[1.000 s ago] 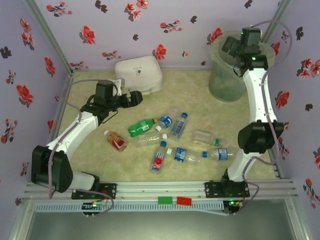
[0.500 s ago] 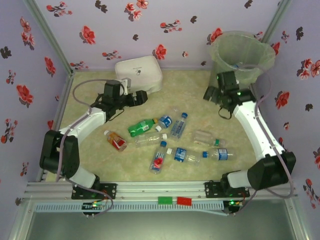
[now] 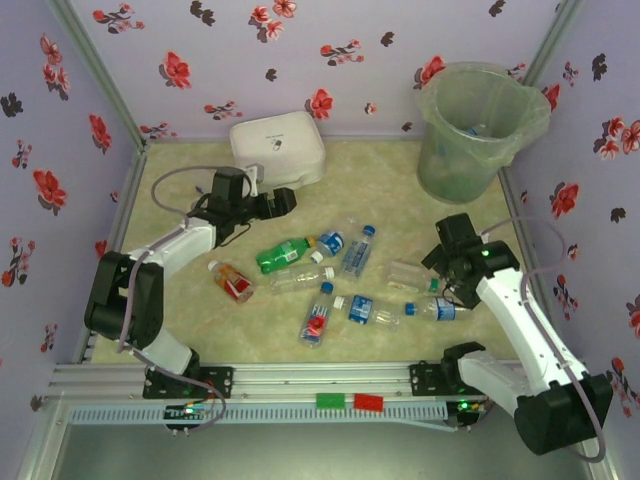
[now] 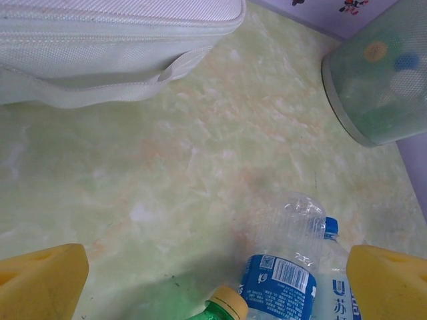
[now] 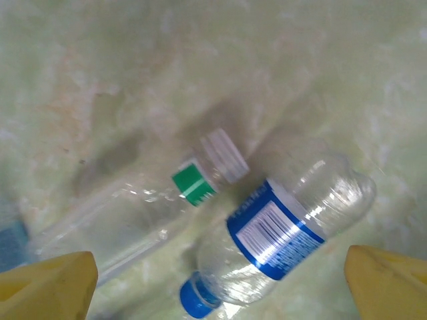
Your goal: Put the plastic bottles in the bin
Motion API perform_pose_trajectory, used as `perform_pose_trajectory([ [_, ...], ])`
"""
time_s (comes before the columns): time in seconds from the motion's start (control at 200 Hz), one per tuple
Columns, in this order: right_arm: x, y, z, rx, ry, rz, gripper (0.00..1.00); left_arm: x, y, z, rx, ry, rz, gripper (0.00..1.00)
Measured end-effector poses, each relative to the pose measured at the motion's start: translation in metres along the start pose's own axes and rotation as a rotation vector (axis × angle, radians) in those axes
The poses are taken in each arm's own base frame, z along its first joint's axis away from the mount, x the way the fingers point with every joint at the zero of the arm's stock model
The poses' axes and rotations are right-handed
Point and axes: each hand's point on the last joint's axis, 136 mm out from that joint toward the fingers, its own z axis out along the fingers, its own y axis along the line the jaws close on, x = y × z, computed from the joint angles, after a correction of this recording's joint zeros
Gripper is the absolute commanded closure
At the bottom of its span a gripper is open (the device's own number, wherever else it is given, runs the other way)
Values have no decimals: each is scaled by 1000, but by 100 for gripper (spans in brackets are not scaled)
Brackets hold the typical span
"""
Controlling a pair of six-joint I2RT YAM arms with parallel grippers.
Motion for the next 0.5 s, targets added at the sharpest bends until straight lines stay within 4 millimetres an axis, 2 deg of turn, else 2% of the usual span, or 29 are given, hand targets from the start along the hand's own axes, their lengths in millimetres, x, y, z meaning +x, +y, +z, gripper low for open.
perform_pose_trajectory([
  [0.24,25,-26,29,87,69,72,5,-6,5,-1,-3,-20,-7,0],
  [0.5,35,-36,47,100,100,143,11,-8,8,-2,-5,-31,-19,0],
])
